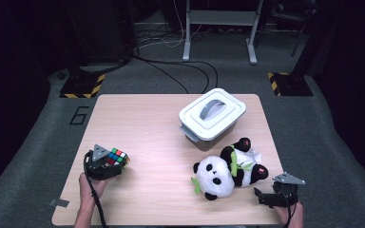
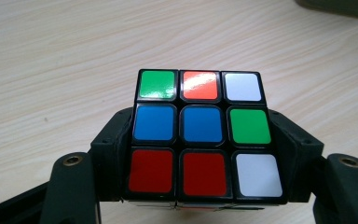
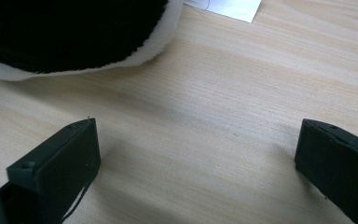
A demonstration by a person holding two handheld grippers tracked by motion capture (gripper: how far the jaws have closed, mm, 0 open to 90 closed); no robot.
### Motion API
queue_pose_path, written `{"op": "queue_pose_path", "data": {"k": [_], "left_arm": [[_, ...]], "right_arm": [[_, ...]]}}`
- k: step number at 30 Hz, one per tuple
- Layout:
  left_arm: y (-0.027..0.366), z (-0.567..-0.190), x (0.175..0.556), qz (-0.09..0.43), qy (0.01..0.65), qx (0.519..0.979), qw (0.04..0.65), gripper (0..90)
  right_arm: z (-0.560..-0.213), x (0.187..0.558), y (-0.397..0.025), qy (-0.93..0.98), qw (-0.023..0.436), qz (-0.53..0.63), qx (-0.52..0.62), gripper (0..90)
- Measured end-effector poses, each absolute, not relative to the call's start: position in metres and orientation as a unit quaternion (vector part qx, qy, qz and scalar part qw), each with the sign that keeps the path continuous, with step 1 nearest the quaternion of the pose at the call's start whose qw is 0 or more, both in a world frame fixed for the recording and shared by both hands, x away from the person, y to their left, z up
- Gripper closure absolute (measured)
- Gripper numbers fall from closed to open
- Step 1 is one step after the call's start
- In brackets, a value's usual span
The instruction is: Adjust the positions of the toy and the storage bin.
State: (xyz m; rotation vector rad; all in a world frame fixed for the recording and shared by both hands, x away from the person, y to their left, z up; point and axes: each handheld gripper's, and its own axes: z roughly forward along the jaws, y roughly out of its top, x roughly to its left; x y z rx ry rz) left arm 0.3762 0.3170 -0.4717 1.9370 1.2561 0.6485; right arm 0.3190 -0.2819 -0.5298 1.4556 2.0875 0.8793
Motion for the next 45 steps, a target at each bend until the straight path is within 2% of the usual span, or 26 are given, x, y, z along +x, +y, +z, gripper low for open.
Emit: {"op": "queue_pose_path", "data": {"k": [16, 25, 45], "left_arm": [[0.352, -0.474, 0.399, 0.262, 0.537, 0.721, 0.351, 34.0], [0.365, -0.471, 0.409, 0.287, 0.553, 0.703, 0.344, 34.1], [0.391, -0.485, 0.434, 0.292, 0.609, 0.665, 0.318, 34.1]], "right_arm": [[-0.530, 0.319, -0.282, 0.754, 0.223, 0.317, 0.530, 0.0], [-0.530, 0.319, -0.282, 0.753, 0.224, 0.317, 0.531, 0.0], [-0.530, 0.319, -0.282, 0.752, 0.224, 0.317, 0.533, 0.0]]}}
